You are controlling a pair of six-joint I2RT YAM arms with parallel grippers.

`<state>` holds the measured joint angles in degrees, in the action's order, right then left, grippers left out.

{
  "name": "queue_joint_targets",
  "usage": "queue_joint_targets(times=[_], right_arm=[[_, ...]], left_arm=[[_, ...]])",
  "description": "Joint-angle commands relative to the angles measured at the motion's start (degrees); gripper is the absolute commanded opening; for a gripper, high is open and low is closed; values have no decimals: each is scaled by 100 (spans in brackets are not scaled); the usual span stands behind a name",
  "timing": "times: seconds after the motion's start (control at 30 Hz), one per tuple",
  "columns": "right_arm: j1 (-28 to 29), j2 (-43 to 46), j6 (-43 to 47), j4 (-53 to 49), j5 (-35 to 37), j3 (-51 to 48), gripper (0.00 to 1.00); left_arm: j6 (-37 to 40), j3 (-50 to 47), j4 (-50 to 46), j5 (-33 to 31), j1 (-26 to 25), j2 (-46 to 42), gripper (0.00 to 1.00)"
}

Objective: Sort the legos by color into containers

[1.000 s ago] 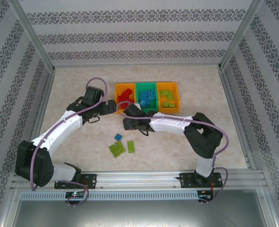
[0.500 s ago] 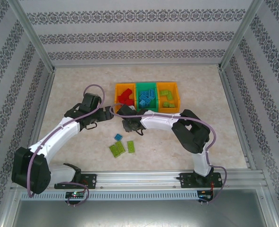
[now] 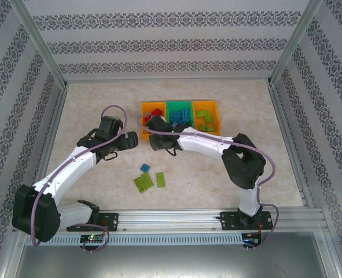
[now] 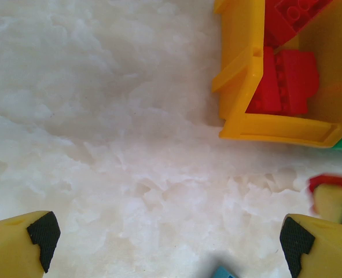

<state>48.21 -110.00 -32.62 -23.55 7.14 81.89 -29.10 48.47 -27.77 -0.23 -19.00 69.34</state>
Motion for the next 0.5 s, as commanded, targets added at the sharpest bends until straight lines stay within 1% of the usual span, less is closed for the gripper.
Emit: queue_joint_targets(times=[0.0,0.27,0.47], right_arm=[[-305,2,161,278,-206,503,26],[-723,-941,114,187,-609,1626,28],[-852,-1511,30,13,-718,2278,31]], left_arm=[[247,-184,-91,121,59,-107,100],[319,-603,197,739,-34,-13,100],[387,-689,298,913,-309,126,99]])
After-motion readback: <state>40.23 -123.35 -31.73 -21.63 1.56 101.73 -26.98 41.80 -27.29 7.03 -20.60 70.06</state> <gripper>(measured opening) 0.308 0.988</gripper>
